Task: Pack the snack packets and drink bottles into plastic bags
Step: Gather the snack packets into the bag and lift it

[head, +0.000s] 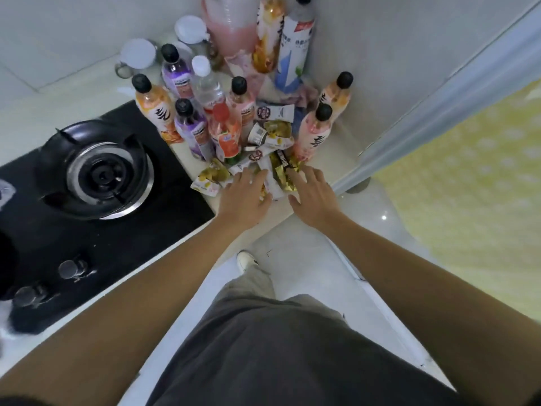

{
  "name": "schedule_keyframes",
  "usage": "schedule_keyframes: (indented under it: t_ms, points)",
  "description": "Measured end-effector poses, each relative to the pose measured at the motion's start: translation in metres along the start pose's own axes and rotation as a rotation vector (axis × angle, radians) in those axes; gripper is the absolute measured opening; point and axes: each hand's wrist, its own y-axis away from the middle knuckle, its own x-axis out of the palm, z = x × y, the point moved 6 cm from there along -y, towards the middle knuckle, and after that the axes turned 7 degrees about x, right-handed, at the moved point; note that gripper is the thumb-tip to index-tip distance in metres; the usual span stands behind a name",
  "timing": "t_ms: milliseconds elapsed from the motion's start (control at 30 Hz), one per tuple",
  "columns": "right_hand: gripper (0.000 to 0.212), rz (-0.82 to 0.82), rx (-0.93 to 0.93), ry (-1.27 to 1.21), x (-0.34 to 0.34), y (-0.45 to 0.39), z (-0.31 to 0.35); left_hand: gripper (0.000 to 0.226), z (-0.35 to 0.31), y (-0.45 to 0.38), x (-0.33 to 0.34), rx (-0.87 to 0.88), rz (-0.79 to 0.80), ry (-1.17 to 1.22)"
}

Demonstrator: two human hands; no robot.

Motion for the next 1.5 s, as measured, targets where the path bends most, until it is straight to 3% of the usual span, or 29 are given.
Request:
schedule_keyframes:
  t_ms: [333, 667, 800, 933, 1067, 1267, 1500]
  points:
    - [0.081, -0.036, -0.202, 0.008, 0.015, -0.057, 0.005, 0.06, -0.006, -0.057, 0.023, -0.185, 0.09, -0.003]
    - [0.05, -0.057, -0.405, -0.018, 0.023, -0.057, -0.021, 0.046, -0.012, -0.045, 0.033, -0.366, -0.074, 0.017]
    - [0.058, -0.055, -0.505, -0.047, 0.019, -0.053, -0.027, 0.04, -0.02, -0.036, 0.03, -0.411, -0.163, 0.06]
    - [0.037, -0.074, -0.558, -0.129, 0.009, -0.041, -0.037, 0.037, -0.032, -0.021, 0.025, -0.467, -0.205, 0.102]
    - [0.029, -0.103, -0.618, -0.211, -0.005, -0.029, -0.039, 0.042, -0.048, 0.001, 0.016, -0.507, -0.272, 0.106]
    - [0.039, -0.108, -0.72, -0.254, -0.025, -0.001, -0.006, 0.043, -0.065, 0.055, -0.005, -0.595, -0.417, 0.132]
    - [0.037, -0.088, -0.966, -0.175, -0.028, 0.055, 0.095, 0.04, -0.049, 0.172, -0.035, -0.841, -0.559, 0.131]
